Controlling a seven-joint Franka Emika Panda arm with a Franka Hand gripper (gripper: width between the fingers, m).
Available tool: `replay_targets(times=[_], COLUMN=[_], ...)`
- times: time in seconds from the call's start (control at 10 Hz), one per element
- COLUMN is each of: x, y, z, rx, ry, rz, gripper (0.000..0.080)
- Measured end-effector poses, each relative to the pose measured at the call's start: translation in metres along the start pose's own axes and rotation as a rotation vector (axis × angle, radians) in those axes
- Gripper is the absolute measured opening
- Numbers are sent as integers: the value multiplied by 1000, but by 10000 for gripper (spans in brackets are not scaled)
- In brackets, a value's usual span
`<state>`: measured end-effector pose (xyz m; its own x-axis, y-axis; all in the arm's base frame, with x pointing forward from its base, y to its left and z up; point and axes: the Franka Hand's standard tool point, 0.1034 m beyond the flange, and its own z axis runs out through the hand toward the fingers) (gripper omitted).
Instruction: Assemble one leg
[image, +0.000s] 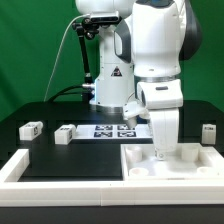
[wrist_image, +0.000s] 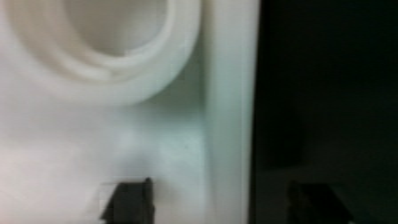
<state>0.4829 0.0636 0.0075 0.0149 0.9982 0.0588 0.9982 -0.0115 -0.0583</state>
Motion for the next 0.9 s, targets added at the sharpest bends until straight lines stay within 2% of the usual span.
replay_targets(times=[0.1, 0.2, 0.3, 0.4, 0.7, 0.9], x=[0, 0, 0, 0, 0, 9], y=[0, 0, 0, 0, 0, -11], z=[0, 0, 0, 0, -1, -24], rx=[0, 0, 0, 0, -1, -45], ry=[0, 0, 0, 0, -1, -6], rz=[0, 0, 0, 0, 0, 44], gripper=[519, 608, 608, 642, 649, 649])
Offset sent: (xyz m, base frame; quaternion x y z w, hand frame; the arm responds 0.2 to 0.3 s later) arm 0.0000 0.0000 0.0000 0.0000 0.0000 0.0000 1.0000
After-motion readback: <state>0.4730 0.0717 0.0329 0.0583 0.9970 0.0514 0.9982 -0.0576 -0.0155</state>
